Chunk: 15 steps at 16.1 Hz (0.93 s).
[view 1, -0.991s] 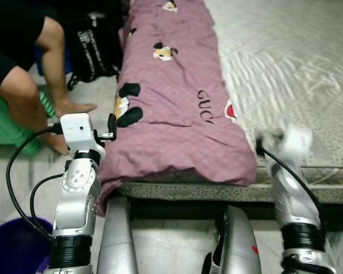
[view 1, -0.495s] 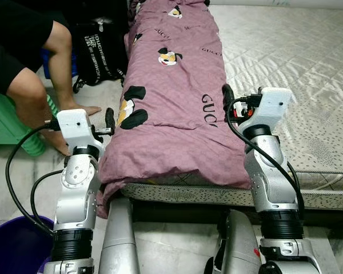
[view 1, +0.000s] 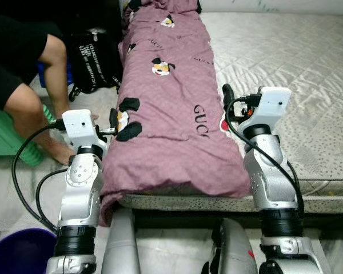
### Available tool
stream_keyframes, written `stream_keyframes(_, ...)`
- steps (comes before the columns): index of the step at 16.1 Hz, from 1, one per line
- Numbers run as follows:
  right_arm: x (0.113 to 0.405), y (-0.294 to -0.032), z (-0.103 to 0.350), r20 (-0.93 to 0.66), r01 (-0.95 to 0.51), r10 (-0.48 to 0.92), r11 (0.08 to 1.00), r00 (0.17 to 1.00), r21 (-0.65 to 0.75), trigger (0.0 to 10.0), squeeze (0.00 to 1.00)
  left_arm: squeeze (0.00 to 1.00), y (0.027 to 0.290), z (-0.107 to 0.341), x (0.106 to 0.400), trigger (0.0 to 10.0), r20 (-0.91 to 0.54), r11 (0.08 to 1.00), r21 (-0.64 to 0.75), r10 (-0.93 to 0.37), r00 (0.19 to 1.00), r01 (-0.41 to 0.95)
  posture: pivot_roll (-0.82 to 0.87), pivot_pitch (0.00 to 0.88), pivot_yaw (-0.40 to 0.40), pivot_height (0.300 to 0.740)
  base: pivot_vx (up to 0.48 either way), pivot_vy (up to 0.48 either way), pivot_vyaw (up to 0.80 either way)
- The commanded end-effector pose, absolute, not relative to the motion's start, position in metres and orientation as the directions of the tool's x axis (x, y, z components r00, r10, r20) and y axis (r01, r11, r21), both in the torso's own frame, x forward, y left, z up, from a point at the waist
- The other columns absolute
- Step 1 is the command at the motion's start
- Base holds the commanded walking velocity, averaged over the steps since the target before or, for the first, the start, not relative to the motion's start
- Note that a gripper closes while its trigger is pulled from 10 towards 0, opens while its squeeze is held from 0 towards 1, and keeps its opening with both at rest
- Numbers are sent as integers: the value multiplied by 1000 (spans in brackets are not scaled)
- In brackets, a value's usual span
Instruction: Clean up the room
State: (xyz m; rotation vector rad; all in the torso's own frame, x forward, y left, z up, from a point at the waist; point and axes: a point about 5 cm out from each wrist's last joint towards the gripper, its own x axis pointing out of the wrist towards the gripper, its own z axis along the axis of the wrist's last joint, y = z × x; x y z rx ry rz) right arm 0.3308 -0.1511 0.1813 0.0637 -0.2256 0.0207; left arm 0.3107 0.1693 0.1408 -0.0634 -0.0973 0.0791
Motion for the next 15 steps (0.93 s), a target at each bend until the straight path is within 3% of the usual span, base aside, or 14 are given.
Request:
stream_keyframes(1, 333, -151, 187, 246, -21, 7, 998, 969, 57, 10000, 0, 0, 170, 144, 314, 10000, 108, 995, -70, 85, 991, -77, 50, 0, 19, 668, 0, 0, 0)
stream_keyframes(7, 335, -156, 185, 249, 11, -22, 999, 968, 45, 10000, 0, 0, 166, 144, 318, 10000, 106, 995, -73, 70, 992, -62, 46, 0, 23, 740, 0, 0, 0)
stream_keyframes(15, 335, -160, 178, 230, 63, -68, 998, 971, 31, 10000, 0, 0, 166, 140, 321, 10000, 75, 992, -79, 109, 991, -104, 38, 0, 25, 740, 0, 0, 0)
